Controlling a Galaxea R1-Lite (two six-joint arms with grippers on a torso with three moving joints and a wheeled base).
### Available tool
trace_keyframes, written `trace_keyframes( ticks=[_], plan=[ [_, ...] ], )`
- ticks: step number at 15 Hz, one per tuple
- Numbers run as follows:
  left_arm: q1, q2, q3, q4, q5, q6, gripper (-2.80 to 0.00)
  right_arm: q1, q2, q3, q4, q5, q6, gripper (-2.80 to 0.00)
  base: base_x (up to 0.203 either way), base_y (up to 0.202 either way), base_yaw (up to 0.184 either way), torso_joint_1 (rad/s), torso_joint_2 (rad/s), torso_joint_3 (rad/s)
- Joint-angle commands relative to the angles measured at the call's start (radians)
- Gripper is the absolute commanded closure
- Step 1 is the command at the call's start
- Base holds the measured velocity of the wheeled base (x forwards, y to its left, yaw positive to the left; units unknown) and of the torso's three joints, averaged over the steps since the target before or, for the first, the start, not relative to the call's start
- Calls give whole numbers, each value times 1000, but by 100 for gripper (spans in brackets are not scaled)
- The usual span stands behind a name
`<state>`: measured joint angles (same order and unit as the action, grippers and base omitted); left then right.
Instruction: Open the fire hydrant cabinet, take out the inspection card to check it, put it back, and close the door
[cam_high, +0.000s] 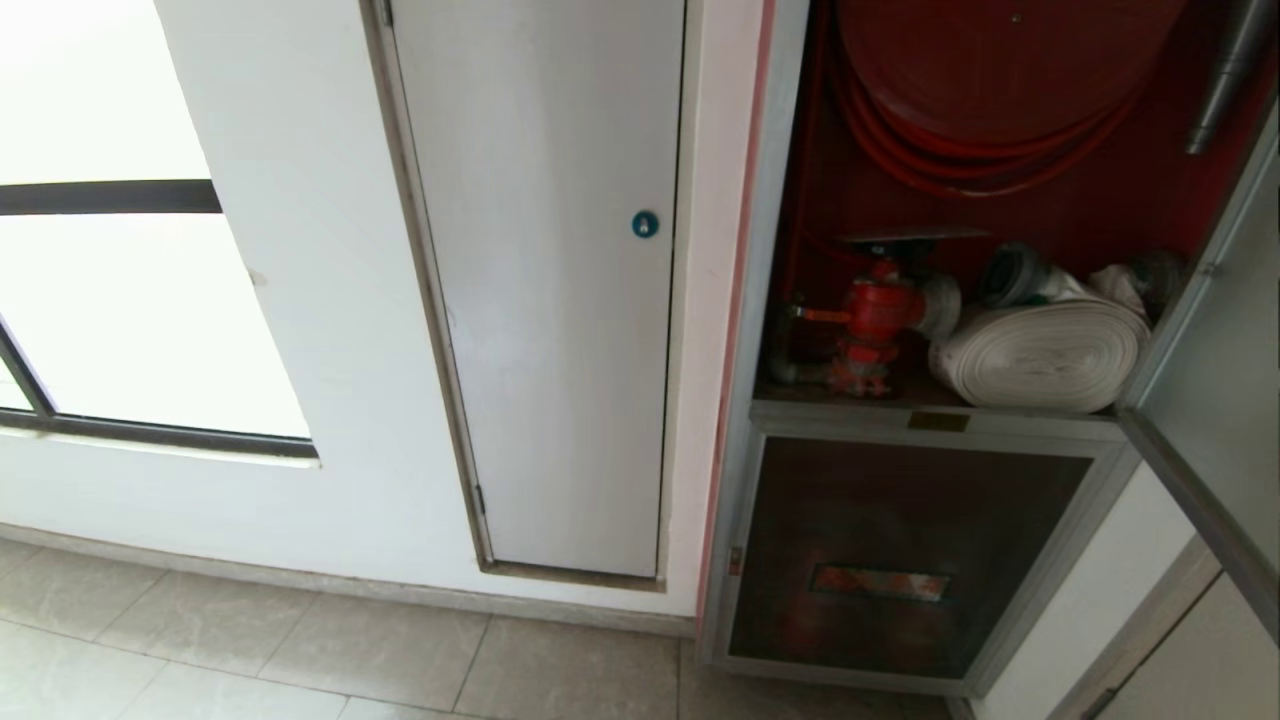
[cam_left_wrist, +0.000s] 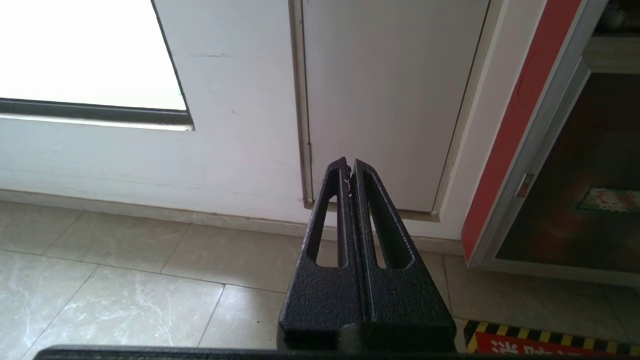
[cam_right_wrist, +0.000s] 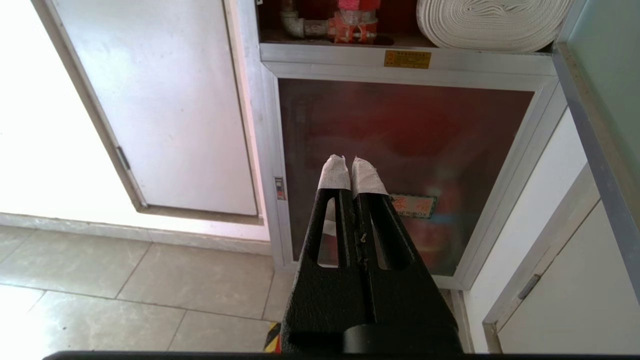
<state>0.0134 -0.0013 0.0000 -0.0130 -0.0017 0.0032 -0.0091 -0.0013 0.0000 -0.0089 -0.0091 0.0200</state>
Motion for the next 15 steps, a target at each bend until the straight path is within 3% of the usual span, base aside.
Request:
trace_keyframes(
  ticks=[1, 4, 8, 10, 15],
  plan=[
    [0, 0, 6, -1, 0, 0, 0, 0, 0, 2, 0, -2, 0, 0, 0, 0, 0, 0, 0, 0],
    [0, 0, 6, -1, 0, 0, 0, 0, 4, -54, 9, -7, -20, 0, 0, 0, 0, 0, 0, 0],
    [0, 0, 6, -1, 0, 0, 0, -2, 208, -293, 55, -60, -26, 0, 0, 0, 0, 0, 0, 0],
    [0, 0, 6, -1, 0, 0, 0, -8, 309, -400, 51, -163, -65, 0, 0, 0, 0, 0, 0, 0],
    [0, 0, 6, -1, 0, 0, 0, -11, 440, -541, -57, -517, -175, 0, 0, 0, 0, 0, 0, 0]
  ],
)
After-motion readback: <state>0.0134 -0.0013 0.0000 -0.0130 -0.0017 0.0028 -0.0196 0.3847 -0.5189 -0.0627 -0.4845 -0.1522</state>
